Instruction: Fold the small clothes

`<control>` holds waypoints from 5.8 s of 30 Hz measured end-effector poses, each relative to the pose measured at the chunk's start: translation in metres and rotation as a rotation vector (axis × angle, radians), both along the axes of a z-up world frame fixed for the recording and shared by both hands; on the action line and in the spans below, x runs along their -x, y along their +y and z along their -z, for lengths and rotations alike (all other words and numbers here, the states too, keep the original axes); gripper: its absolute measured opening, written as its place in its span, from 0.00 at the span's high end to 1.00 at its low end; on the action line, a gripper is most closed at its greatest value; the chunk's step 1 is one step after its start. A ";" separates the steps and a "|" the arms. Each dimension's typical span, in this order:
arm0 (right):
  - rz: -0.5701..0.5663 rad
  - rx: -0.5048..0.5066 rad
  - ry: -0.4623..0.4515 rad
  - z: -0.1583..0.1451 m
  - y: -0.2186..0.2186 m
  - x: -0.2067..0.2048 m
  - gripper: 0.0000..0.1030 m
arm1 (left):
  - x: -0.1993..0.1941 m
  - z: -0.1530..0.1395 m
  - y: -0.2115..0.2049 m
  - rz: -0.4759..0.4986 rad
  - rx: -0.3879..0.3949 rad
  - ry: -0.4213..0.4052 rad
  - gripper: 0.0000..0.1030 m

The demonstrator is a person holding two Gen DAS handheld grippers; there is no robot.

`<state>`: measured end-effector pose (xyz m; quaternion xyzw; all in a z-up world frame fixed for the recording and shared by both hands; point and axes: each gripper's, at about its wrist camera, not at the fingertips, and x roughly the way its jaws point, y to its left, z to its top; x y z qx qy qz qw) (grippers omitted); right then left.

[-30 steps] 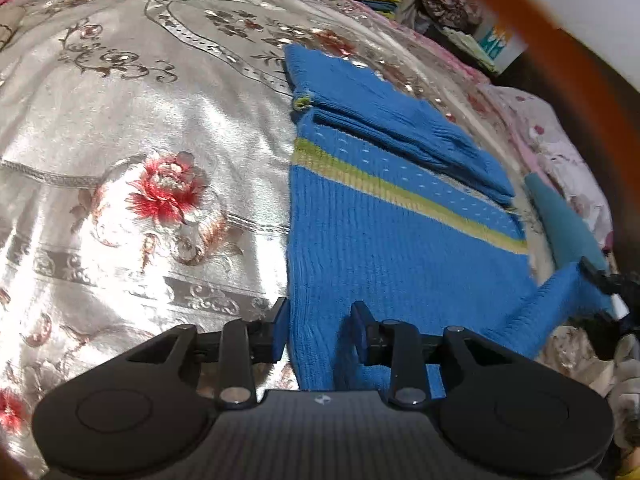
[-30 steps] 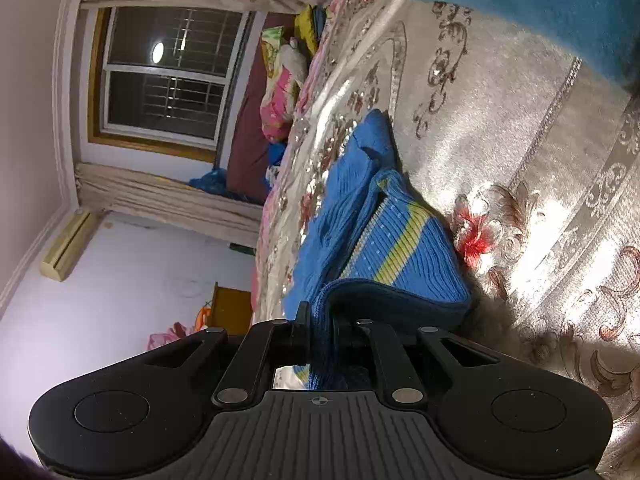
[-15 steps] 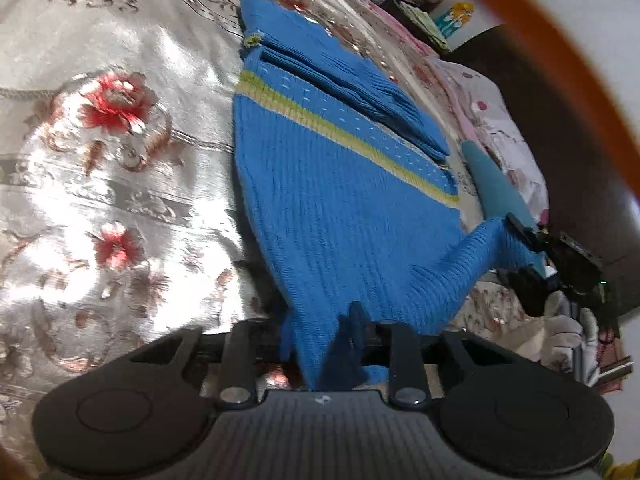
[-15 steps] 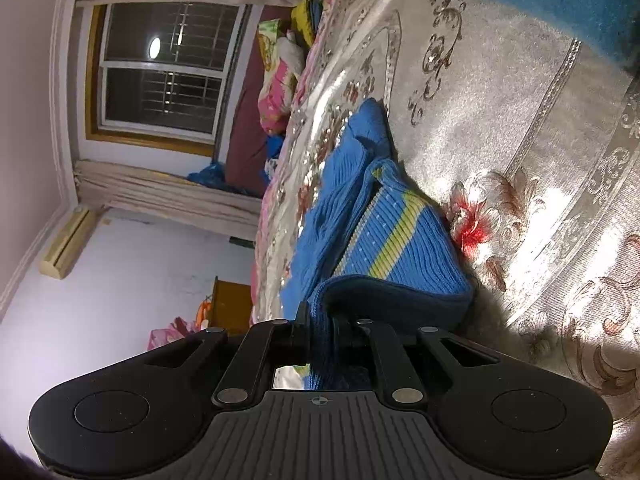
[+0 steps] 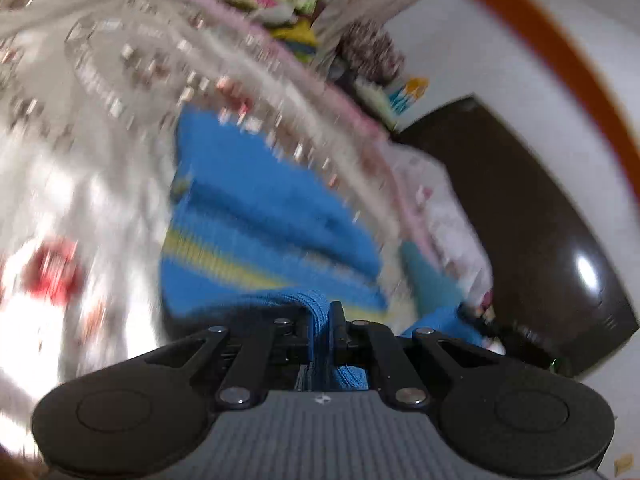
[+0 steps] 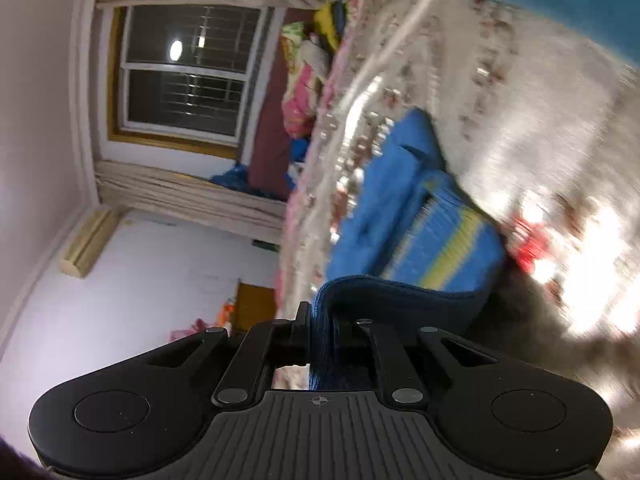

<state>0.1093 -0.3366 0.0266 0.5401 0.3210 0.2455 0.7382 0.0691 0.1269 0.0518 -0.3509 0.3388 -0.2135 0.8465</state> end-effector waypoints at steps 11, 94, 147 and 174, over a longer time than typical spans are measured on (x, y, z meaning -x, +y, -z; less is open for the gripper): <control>0.104 0.044 -0.036 -0.024 0.013 -0.106 0.90 | -0.118 -0.008 0.024 -0.113 -0.027 -0.074 0.88; 0.052 0.359 0.012 0.004 0.049 -0.190 0.50 | -0.169 0.022 0.018 -0.282 -0.181 0.051 0.68; -0.034 1.057 0.087 -0.016 0.125 -0.127 0.80 | -0.076 0.050 0.004 -0.191 -0.357 0.132 0.66; -0.157 1.100 0.028 -0.028 0.219 -0.122 0.77 | -0.065 0.056 0.017 -0.135 -0.251 0.106 0.65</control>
